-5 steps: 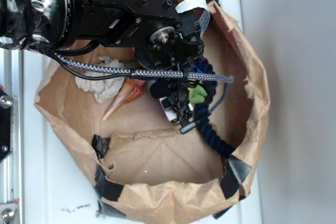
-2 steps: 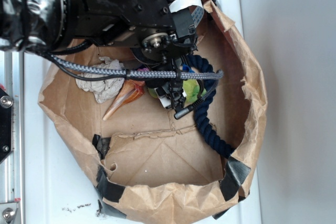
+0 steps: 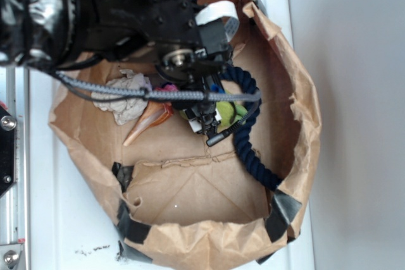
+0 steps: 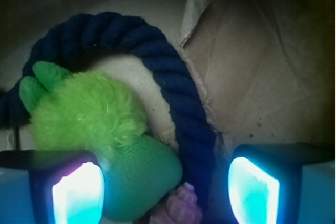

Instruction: Grab the shell.

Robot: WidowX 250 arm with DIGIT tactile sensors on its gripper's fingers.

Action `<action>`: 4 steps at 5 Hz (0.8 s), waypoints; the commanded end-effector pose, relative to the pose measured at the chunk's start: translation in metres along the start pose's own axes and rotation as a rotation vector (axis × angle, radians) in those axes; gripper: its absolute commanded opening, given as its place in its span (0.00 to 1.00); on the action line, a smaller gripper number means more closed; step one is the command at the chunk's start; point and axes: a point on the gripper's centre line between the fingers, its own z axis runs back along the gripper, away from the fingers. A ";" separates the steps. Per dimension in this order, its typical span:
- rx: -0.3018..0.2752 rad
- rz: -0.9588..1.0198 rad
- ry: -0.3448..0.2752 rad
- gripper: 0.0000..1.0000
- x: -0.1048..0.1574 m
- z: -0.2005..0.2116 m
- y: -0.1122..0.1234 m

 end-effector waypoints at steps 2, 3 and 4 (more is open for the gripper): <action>-0.004 -0.039 -0.051 1.00 0.005 0.017 -0.002; -0.059 -0.095 0.011 1.00 -0.002 0.029 -0.002; -0.034 -0.083 -0.005 1.00 -0.009 0.033 0.000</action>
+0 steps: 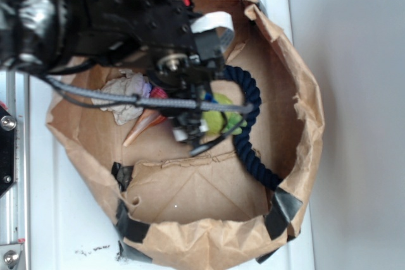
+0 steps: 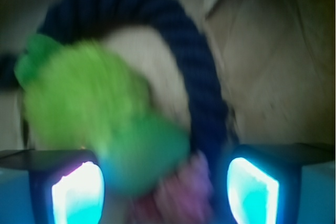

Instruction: Grab the shell.

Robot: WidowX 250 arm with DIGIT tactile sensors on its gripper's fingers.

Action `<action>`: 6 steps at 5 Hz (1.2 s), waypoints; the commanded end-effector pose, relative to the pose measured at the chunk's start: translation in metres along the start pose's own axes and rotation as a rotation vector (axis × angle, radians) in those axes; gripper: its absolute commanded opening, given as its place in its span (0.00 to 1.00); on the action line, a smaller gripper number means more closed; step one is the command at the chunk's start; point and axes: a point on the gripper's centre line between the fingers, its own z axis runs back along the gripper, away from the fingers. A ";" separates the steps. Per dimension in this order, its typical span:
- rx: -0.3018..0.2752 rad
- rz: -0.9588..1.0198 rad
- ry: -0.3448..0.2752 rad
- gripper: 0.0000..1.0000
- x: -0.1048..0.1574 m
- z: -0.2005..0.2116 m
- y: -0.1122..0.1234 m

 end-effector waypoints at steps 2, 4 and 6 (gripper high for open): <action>0.004 0.041 -0.135 1.00 0.005 0.023 0.000; -0.017 0.020 -0.163 1.00 0.004 0.016 -0.005; -0.007 -0.029 -0.189 1.00 0.000 -0.004 -0.011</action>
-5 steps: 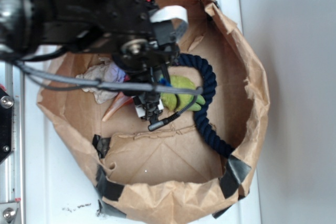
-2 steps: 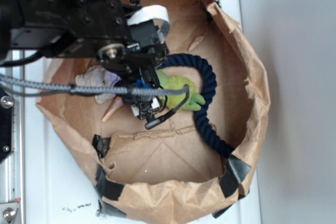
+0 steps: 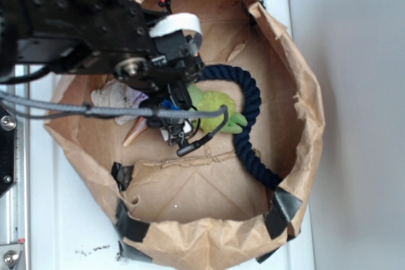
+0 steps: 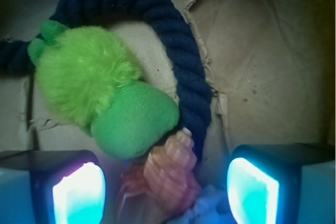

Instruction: Grab the shell.

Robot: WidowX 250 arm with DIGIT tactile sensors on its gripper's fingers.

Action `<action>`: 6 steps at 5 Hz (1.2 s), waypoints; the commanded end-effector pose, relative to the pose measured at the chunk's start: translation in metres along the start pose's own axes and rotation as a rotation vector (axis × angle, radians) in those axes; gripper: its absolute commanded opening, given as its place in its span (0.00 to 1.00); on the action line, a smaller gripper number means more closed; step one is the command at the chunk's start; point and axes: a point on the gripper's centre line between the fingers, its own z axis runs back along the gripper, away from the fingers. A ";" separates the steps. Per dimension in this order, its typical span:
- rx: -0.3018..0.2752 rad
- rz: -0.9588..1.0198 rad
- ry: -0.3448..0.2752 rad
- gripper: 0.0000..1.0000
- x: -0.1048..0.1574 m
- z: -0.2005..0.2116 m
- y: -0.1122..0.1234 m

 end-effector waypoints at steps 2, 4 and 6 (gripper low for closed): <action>0.034 -0.052 -0.074 1.00 -0.009 -0.024 -0.010; 0.056 -0.044 -0.106 0.00 -0.014 -0.029 -0.010; 0.036 -0.017 -0.098 0.00 -0.007 -0.017 -0.009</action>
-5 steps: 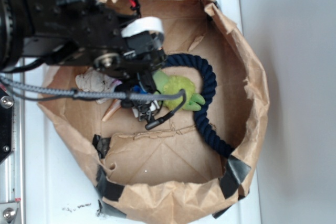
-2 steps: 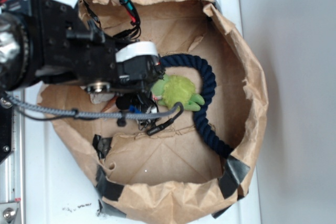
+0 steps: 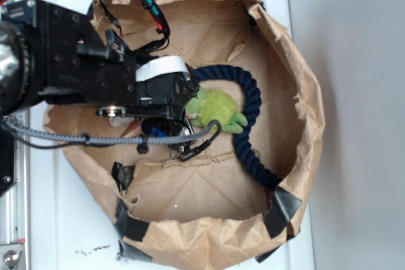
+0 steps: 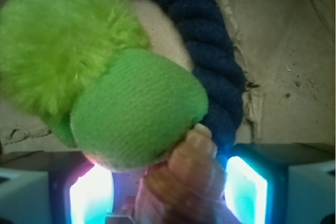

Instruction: Grab the shell.

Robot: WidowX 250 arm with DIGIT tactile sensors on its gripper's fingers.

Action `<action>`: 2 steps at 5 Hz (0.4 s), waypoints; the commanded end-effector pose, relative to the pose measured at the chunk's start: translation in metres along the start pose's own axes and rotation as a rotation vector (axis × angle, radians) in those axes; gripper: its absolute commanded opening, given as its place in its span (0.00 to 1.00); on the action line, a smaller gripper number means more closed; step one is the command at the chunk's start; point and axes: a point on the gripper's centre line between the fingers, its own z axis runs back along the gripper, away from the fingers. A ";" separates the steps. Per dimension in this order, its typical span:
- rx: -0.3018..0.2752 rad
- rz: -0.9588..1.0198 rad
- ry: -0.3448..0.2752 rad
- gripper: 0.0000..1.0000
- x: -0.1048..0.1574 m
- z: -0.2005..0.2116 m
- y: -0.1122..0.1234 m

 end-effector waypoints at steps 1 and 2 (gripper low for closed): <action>-0.040 -0.013 0.011 0.00 0.012 0.025 -0.004; -0.071 -0.063 0.022 0.00 0.021 0.057 -0.007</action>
